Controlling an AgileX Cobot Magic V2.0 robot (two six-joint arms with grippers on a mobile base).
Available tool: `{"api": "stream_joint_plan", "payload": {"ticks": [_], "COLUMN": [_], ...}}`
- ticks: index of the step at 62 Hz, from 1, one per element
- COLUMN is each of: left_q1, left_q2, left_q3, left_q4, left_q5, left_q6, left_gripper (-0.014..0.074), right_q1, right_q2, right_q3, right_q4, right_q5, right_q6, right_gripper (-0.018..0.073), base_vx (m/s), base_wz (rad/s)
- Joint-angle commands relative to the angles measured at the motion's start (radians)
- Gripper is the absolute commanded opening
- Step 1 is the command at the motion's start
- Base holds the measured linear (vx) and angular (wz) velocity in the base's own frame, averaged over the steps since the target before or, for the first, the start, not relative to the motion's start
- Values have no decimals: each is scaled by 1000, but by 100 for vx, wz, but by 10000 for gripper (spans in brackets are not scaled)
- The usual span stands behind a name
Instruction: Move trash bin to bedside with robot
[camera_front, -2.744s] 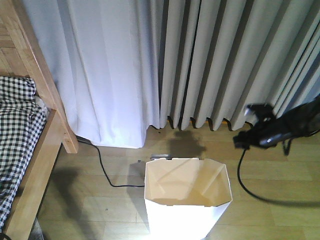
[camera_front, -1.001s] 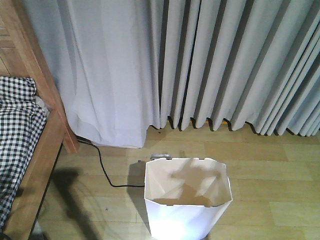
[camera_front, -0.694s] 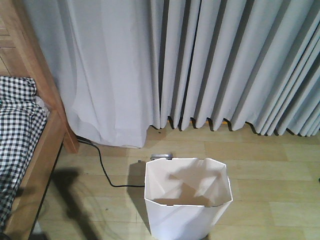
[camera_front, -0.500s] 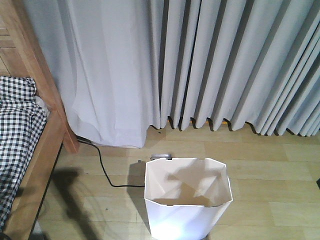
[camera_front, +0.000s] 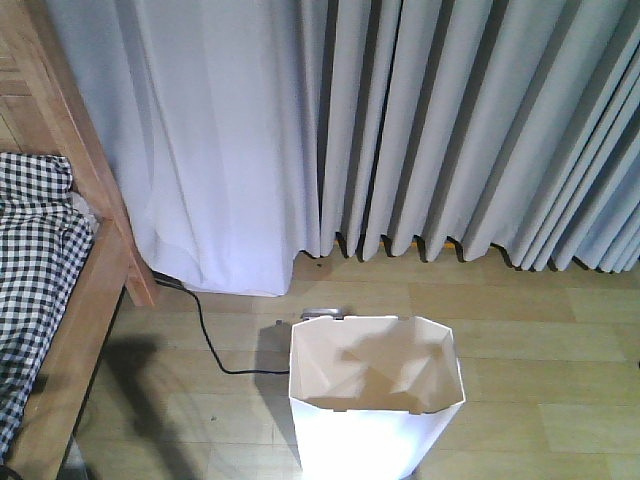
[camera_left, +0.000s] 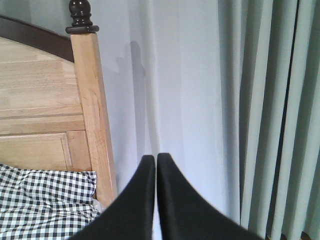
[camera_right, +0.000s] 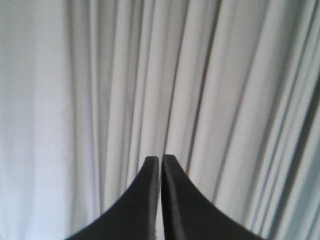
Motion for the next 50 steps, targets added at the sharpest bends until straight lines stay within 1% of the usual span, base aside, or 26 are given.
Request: {"api": "stream_joint_plan", "payload": {"ticks": [1,4,6,8,12,17,19,22,27,50], "left_q1": [-6,-6,-6,-6,-6,-6,-6,-6,-6,-6], "left_q2": [-8,-8,-8,-8,-8,-8,-8,-8,-7,-7], "left_q3": [12,12,12,12,12,12,12,12,12,12], "left_q4": [-9,-9,-9,-9,-9,-9,-9,-9,-9,-9], "left_q5": [-74,-74,-74,-74,-74,-74,-74,-74,-74,-74], "left_q6": [-14,-14,-14,-14,-14,-14,-14,-14,-14,-14], "left_gripper": [-6,-6,-6,-6,-6,-6,-6,-6,-6,-6], "right_q1": [1,1,1,1,1,1,1,1,1,4], "right_q2": [-20,-36,-51,-70,-116,-182,-210,-239,-236,-236], "right_q3": [-1,35,67,103,171,240,239,238,238,238], "right_q4": [-362,-464,-494,-501,-501,-501,-501,-509,-523,-514], "right_q5": [-86,-134,-167,-202,-245,-251,-200,-163,-158,-166], "right_q6": [378,491,526,537,533,532,533,531,532,532], "right_gripper": [-8,-8,-8,-8,-8,-8,-8,-8,-8,-8], "base_vx": [0,0,0,0,0,0,0,0,0,0], "base_wz": [0,0,0,0,0,0,0,0,0,0]}}
